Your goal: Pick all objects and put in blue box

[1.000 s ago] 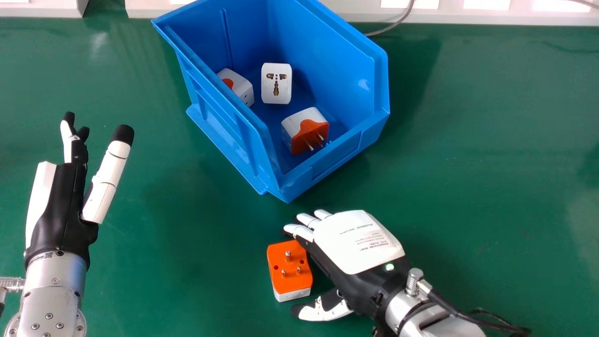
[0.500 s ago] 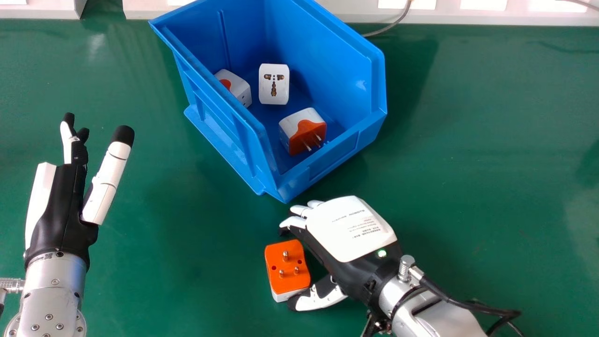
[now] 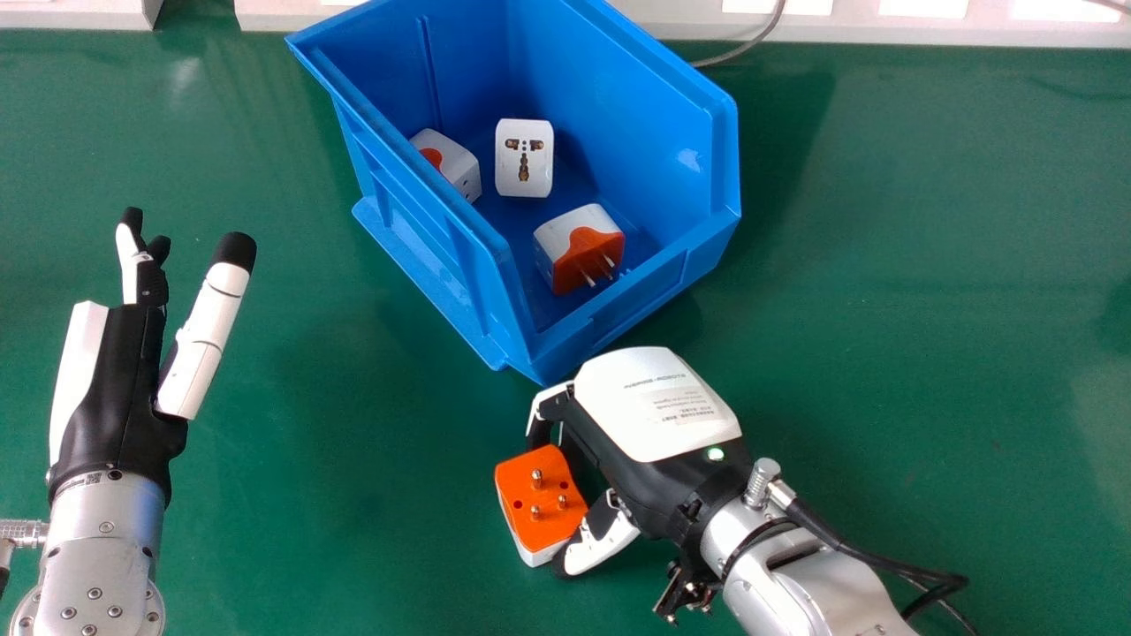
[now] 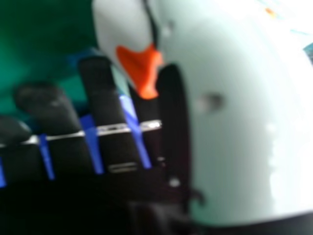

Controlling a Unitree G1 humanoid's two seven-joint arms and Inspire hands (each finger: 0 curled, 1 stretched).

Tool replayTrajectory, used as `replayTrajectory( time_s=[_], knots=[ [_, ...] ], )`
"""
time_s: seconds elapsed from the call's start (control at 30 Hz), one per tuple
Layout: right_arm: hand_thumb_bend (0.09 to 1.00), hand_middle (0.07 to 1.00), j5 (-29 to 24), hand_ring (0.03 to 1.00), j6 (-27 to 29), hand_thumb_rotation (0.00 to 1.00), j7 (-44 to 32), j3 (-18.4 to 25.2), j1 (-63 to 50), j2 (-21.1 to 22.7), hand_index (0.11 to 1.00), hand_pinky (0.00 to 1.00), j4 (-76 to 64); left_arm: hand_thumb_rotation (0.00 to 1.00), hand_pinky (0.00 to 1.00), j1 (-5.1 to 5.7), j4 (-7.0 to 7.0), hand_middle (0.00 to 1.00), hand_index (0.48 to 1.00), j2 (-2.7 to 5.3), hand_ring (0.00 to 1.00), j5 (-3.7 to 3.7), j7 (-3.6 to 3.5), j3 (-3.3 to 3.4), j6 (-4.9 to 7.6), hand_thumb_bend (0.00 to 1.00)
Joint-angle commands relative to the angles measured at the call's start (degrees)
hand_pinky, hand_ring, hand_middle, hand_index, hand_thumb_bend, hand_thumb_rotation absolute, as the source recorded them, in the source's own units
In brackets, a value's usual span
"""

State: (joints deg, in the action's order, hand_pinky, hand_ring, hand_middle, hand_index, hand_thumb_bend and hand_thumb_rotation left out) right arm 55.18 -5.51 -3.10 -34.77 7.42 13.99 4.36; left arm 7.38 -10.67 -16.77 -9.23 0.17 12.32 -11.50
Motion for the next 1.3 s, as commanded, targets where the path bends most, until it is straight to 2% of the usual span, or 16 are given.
replayTrajectory(
  time_s=[0.0,0.13,0.23,0.37,0.47,0.53,0.63,0.73,0.77,0.83,0.87,0.97,1.13,1.27],
  knots=[
    [0.527,0.469,0.26,0.136,-0.53,0.0,-1.5,-0.32,-1.85,1.4,0.479,0.07,-0.21,1.0,1.0,-0.12,-1.02,1.0,1.0,-0.6,1.0,-0.8,0.31,0.13,0.82,0.73],
    [0.527,0.47,0.66,0.162,-1.58,0.0,-2.85,0.42,-3.72,2.66,0.48,0.09,-4.74,1.0,1.0,-0.03,-0.85,1.0,1.0,-0.59,1.0,-0.81,0.27,0.22,1.11,0.73],
    [0.519,0.464,0.18,0.224,-2.15,0.0,-3.75,1.86,-5.97,4.13,0.506,0.14,-9.29,1.0,1.0,0.03,-0.73,1.0,1.0,-0.61,1.0,-0.75,0.2,0.33,1.23,0.72],
    [0.513,0.48,-0.78,0.28,-1.59,0.0,-1.75,6.65,-10.78,6.9,0.501,0.15,-16.91,1.0,1.0,0.45,-1.34,1.0,1.0,-0.52,1.0,-0.7,0.14,0.45,1.14,0.72],
    [0.514,0.474,0.08,0.228,-1.39,0.0,0.07,9.32,-13.22,8.01,0.488,0.14,-20.44,1.0,1.0,0.29,-0.8,1.0,1.0,-0.59,1.0,-0.63,0.13,0.55,1.26,0.72],
    [0.513,0.469,0.98,0.265,-1.17,0.0,2.4,11.9,-15.16,8.94,0.493,0.19,-23.24,1.0,1.0,0.1,-0.45,1.0,1.0,-0.59,1.0,-0.61,0.15,0.56,1.15,0.72],
    [0.501,0.428,1.45,0.289,-1.01,0.07,3.9,15.21,-16.6,9.94,0.484,0.22,-26.22,1.0,1.0,-0.1,-0.36,1.0,1.0,-0.5,1.0,-0.57,0.1,0.58,0.81,0.72],
    [0.499,0.425,1.11,0.297,-0.27,0.09,3.97,17.65,-16.64,10.43,0.482,0.23,-27.71,1.0,1.0,-0.24,-0.31,1.0,1.0,-0.41,1.0,-0.6,0.13,0.51,0.61,0.72],
    [0.497,0.404,0.75,0.283,-0.01,0.1,3.56,18.71,-15.91,10.7,0.48,0.22,-28.26,1.0,1.0,-0.27,-0.32,1.0,1.0,-0.37,1.0,-0.62,0.15,0.48,0.51,0.72],
    [0.493,0.276,0.31,0.178,0.44,0.13,2.94,20.11,-14.46,10.98,0.473,0.12,-28.66,1.0,1.0,-0.44,-0.25,1.0,1.0,-0.31,1.0,-0.64,0.18,0.4,0.35,0.72],
    [0.492,0.254,0.16,0.16,0.71,0.14,2.76,20.6,-13.5,11.09,0.471,0.11,-28.54,1.0,1.0,-0.57,-0.15,1.0,1.0,-0.27,1.0,-0.64,0.22,0.35,0.28,0.72],
    [0.492,0.236,0.05,0.146,2.1,0.14,2.62,21.85,-8.71,11.8,0.471,0.09,-27.19,1.0,1.0,-0.68,-0.01,1.0,1.0,-0.13,1.0,-0.6,0.27,0.23,0.2,0.72],
    [0.492,0.156,-0.91,0.088,3.7,0.14,0.63,22.26,-0.58,12.24,0.469,0.04,-23.94,1.0,1.0,-0.85,0.49,1.0,1.0,0.04,1.0,-0.45,0.35,0.08,0.4,0.74],
    [0.492,0.161,-1.38,0.087,4.07,0.14,-0.6,21.56,5.57,11.45,0.469,0.04,-20.3,1.0,1.0,-1.09,1.17,1.0,1.0,0.06,1.0,-0.13,0.29,0.15,0.81,0.73]
  ],
)
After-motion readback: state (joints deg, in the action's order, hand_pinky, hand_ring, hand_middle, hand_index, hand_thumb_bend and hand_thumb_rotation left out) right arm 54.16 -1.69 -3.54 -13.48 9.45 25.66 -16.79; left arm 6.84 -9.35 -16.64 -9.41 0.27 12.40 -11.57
